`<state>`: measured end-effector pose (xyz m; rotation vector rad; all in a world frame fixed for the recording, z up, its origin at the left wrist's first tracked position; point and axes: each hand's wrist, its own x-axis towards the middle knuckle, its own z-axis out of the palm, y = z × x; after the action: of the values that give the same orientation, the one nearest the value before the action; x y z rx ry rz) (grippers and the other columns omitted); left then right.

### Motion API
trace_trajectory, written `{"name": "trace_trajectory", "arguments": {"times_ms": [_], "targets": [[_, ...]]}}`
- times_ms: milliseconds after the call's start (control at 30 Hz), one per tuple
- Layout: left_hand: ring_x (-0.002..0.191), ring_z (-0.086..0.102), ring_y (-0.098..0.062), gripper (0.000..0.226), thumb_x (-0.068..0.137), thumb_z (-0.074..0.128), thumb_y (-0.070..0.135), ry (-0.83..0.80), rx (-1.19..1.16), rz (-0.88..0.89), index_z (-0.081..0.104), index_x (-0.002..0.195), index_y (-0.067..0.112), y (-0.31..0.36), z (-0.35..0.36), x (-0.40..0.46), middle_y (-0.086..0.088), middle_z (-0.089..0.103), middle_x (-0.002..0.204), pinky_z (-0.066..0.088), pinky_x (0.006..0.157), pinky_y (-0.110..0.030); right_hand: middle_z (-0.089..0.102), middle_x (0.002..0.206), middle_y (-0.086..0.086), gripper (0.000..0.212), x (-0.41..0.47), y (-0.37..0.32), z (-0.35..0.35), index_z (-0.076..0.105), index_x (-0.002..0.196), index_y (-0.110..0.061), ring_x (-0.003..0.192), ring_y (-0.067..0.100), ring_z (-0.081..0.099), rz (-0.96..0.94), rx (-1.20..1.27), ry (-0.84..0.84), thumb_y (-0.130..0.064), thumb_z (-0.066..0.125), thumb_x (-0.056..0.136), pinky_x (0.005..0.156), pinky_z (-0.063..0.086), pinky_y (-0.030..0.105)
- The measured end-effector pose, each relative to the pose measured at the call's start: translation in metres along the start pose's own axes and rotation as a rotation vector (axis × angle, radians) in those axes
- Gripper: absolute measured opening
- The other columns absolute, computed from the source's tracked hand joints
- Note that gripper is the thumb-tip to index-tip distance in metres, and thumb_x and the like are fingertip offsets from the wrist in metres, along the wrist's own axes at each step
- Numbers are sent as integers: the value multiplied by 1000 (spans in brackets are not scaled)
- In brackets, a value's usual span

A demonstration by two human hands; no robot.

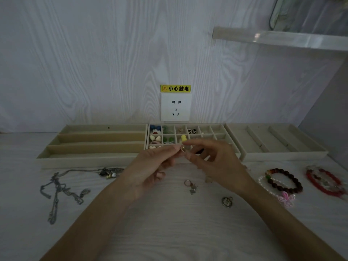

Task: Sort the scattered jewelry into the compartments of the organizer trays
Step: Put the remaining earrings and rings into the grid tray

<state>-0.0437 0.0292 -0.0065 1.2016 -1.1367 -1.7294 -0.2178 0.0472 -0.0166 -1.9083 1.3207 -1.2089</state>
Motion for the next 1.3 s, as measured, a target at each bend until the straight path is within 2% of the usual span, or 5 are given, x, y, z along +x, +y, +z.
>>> {"name": "trace_trajectory", "arguments": {"times_ms": [467, 667, 867, 1100, 1300], "targets": [[69, 63, 9, 21, 75, 69, 43, 109, 247, 108, 76, 83, 25, -2, 6, -4, 17, 73, 84, 38, 55, -15, 66, 82, -28, 27, -6, -1, 9, 67, 108, -24, 62, 0, 63, -103, 22, 61, -11, 67, 84, 50, 43, 6], [77, 63, 2, 35, 61, 69, 55, 134, 245, 85, 77, 82, 27, -4, 7, -3, 17, 73, 85, 41, 57, -17, 73, 88, -11, 18, -6, 2, 7, 75, 96, -23, 69, 7, 66, -51, 76, 118, -16, 72, 80, 60, 53, 21], [79, 61, -1, 26, 68, 67, 52, 120, 286, 48, 78, 75, 30, -6, 6, -1, 16, 73, 81, 39, 58, -17, 73, 74, -6, 12, -6, 3, 2, 76, 85, -16, 58, 5, 64, -2, 107, 58, -18, 77, 73, 56, 50, 16], [60, 65, 2, 26, 89, 56, 41, 79, 187, -68, 74, 83, 24, -4, 13, 1, 12, 74, 86, 32, 49, -19, 71, 78, -16, 16, -7, 14, 0, 75, 91, -30, 63, 1, 62, -126, -348, 135, -40, 70, 79, 57, 53, 26], [50, 58, 1, 25, 90, 54, 39, 74, 150, -91, 72, 89, 22, -3, 14, -1, 10, 74, 86, 26, 43, -16, 70, 80, -11, 15, -3, 19, -1, 74, 96, -27, 63, 4, 62, -403, -527, 135, -28, 65, 85, 52, 52, 29]]}}
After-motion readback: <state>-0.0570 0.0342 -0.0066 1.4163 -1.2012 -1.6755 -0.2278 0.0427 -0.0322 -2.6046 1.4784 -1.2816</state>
